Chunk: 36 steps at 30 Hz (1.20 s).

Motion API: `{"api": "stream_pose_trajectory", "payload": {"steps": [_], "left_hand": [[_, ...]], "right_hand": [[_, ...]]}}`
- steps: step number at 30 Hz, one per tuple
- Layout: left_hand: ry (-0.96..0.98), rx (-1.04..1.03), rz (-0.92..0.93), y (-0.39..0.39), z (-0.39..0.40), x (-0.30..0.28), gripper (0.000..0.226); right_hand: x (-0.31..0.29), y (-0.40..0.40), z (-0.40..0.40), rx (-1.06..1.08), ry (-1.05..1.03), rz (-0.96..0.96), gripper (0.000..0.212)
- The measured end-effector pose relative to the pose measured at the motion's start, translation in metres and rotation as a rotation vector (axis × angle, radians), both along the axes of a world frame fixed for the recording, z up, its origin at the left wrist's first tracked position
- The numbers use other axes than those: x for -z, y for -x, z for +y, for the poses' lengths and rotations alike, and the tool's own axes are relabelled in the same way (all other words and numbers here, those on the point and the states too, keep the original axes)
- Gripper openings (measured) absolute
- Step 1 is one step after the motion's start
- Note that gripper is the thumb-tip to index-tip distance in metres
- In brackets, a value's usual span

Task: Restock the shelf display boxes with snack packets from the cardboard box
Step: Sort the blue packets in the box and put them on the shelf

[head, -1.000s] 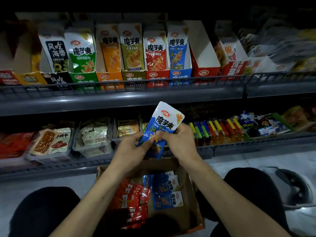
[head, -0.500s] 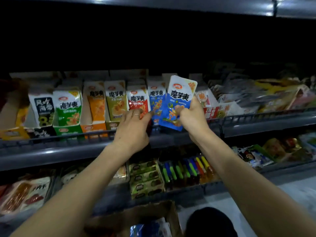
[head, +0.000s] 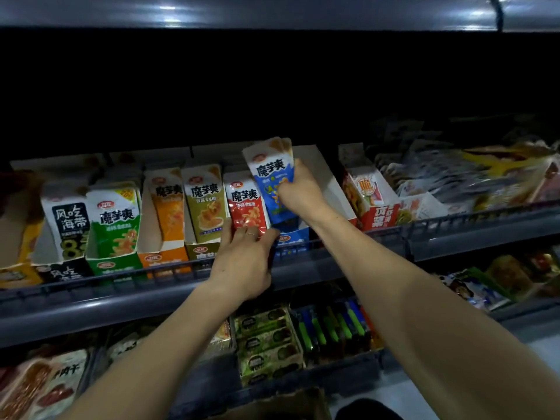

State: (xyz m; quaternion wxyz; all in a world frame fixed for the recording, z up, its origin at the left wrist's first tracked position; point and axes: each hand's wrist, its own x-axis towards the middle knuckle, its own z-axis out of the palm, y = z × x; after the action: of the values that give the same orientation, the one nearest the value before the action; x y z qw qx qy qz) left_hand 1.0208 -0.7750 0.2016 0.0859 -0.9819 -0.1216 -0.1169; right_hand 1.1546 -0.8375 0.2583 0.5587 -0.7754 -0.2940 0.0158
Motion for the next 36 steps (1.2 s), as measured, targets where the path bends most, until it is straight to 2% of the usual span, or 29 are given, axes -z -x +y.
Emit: {"api": "stream_pose_trajectory", "payload": {"steps": [5, 8, 14, 17, 19, 21, 23, 26, 33, 36], "left_hand": [[0.021, -0.003, -0.019, -0.001, 0.0, 0.001, 0.078], [0.033, 0.005, -0.015, -0.001, 0.001, 0.001, 0.08], [0.025, 0.003, -0.017, 0.0, -0.002, -0.001, 0.079], [0.024, -0.003, -0.017, 0.0, -0.002, -0.001, 0.077], [0.018, -0.007, -0.018, 0.0, -0.003, -0.001, 0.075], [0.027, -0.01, -0.023, -0.001, -0.005, -0.001, 0.074], [0.038, -0.013, -0.023, -0.002, -0.005, -0.002, 0.074], [0.039, -0.015, -0.024, -0.003, -0.004, -0.001, 0.075], [0.033, -0.026, -0.024, -0.003, -0.005, 0.001, 0.073], [0.042, -0.038, -0.009, -0.003, -0.005, 0.001, 0.076]], "right_hand": [[0.003, -0.008, -0.01, 0.02, -0.144, 0.132, 0.032], [-0.001, -0.011, -0.013, -0.007, -0.042, 0.075, 0.038], [-0.026, -0.019, -0.016, -0.045, 0.376, -0.395, 0.026], [-0.032, -0.014, -0.013, -0.048, 0.757, -0.707, 0.046], [-0.029, -0.014, -0.009, -0.009, 0.877, -0.889, 0.059], [-0.03, -0.017, -0.005, 0.053, 0.893, -0.97, 0.059], [-0.029, -0.019, -0.003, 0.093, 0.897, -0.979, 0.057], [-0.02, -0.018, 0.001, 0.1, 0.901, -0.974, 0.065], [0.005, -0.019, -0.013, 0.25, 0.766, -1.202, 0.071], [0.009, -0.016, -0.02, 0.154, 0.722, -1.154, 0.06]]}}
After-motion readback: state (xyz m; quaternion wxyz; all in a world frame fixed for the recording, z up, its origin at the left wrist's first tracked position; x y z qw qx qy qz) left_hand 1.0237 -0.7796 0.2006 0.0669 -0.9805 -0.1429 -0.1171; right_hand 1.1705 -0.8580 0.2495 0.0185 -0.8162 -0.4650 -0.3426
